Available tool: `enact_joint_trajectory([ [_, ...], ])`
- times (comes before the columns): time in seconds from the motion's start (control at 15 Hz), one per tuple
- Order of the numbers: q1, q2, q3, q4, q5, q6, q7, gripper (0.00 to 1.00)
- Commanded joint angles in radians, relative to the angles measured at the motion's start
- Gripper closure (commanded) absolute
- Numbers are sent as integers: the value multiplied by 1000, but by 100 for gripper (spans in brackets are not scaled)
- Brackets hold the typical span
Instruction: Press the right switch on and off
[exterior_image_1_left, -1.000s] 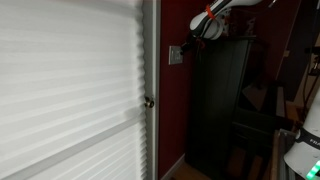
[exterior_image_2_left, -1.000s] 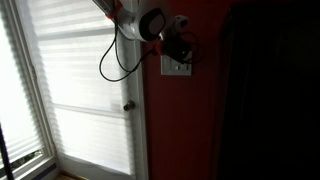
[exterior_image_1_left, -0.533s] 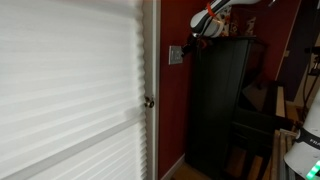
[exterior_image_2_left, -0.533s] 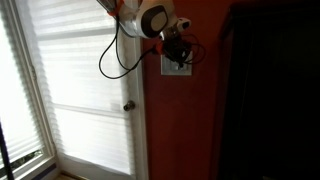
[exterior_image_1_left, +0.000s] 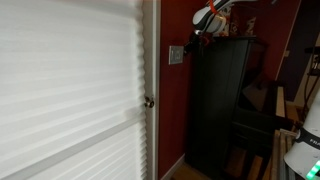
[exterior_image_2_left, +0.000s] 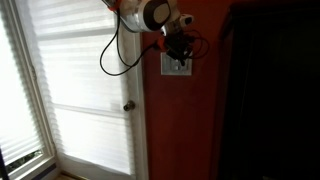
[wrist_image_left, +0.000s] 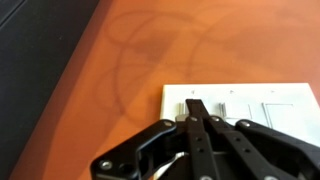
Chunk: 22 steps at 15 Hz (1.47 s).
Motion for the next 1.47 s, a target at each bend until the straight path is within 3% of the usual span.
enact_joint_trajectory([
  [0.0,-5,7,-16,18,-69,-4,46,100],
  [0.67,-8,45,-14,30,-76,130,59,100],
  [1.4,-5,57,0,44,-2,138,23,100],
])
